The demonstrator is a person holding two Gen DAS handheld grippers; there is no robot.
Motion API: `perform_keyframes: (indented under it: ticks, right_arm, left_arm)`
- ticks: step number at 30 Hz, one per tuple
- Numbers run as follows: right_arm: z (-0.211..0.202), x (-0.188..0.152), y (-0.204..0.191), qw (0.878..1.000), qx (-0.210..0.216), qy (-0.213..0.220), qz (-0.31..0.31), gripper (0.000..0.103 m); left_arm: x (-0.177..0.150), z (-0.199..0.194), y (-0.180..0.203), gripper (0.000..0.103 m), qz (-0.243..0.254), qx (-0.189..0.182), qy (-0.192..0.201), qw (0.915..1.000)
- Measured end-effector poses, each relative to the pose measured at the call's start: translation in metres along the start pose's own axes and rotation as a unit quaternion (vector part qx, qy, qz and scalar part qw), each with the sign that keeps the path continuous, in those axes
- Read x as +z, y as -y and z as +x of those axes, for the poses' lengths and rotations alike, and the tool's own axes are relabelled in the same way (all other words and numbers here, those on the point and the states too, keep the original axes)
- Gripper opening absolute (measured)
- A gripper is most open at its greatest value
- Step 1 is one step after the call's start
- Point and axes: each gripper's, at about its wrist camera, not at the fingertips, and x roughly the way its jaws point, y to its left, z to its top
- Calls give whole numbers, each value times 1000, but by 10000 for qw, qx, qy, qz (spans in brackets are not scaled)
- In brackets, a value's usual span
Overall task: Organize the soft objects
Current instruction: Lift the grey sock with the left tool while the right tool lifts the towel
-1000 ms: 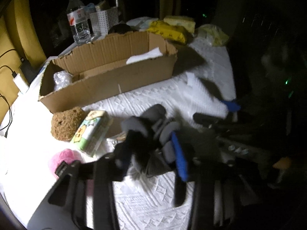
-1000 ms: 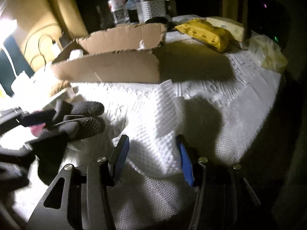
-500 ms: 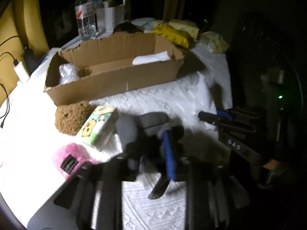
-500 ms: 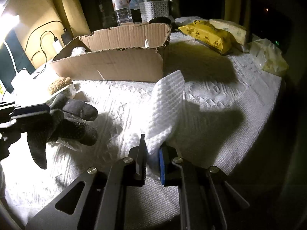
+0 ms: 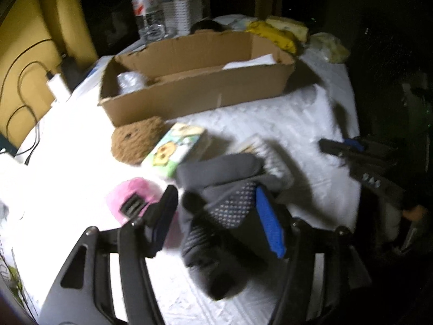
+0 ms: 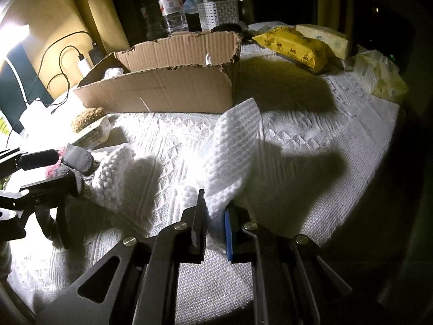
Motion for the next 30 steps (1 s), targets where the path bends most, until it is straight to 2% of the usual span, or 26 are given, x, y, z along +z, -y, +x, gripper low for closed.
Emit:
perform_keyframes:
  ticks: [3,6,10,16,19,20,21,24,27,30]
  right_arm:
    - [0,0,1,10000,37,-3,16,11]
    - [1,-1,0,10000,42,-4,18,11]
    - [1,0,1,10000,43,-4,12,11]
    - [1,-1,1,10000,20,7,18,11]
    - [1,-1,1,10000,30,7,21,11]
    - [1,-1,1,10000,37,5,27,11]
    - [1,-2,1,10000,43,6,30,11]
    - [1,-2,1,10000,39,6,34,11]
    - [1,-2,2,10000,36,6,25,11]
    - [0,-2,2,10000,45,13,14,11]
  left_arm:
    - [-6,-10,-9,63,-50,94,90,9999]
    - [-12,-12,-17,71,-109,133,102,9998]
    - [-19,-4,-19,71,-180,-74,-124,9997]
    - [-27,-4,-2,71,232,-243,-45,9994]
    - [-31,1,-3,69,212,-238,-130,9994]
    - [-33,2,-4,66,223,-238,-145,9994]
    - [-35,2,-4,56,240,-243,-171,9993]
    - [-43,6,-7,39,285,-259,-303,9988]
    - [-46,5,-10,30,219,-307,-274,9989]
    - [-45,0,-11,28,189,-347,-199,9990]
